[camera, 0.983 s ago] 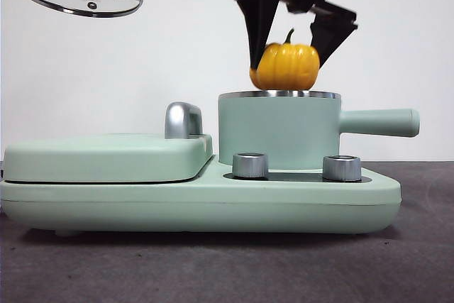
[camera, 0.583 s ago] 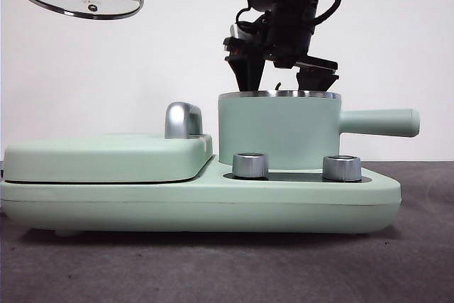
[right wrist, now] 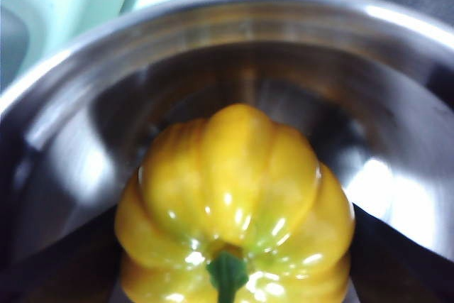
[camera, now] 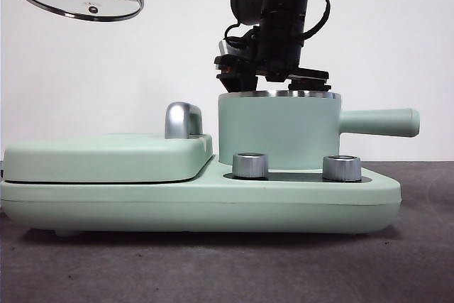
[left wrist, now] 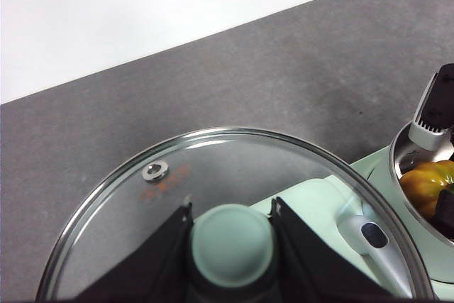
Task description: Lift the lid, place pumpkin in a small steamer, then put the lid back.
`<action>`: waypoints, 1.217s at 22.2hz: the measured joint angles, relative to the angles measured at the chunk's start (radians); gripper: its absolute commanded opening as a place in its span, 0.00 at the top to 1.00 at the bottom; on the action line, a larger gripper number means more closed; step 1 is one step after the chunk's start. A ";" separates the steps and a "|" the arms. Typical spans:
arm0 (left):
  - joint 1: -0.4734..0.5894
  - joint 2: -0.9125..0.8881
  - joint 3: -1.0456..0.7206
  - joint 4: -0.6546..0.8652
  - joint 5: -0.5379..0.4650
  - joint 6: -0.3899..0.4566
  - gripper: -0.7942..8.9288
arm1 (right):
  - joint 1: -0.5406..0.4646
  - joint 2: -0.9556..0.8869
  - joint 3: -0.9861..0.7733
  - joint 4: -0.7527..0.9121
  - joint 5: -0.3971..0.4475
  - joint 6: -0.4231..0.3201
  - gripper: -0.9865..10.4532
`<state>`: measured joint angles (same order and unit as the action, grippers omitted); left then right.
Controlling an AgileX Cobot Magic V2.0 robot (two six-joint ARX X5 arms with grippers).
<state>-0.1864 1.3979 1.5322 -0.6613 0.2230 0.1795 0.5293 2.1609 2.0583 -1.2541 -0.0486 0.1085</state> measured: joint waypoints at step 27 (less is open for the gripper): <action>0.000 0.004 0.000 0.000 0.000 -0.011 0.89 | -0.005 -0.125 0.135 -0.088 0.023 0.000 0.45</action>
<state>-0.1864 1.4017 1.5322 -0.6609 0.2234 0.1684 0.5243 2.0361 2.1929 -1.3422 -0.0257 0.1081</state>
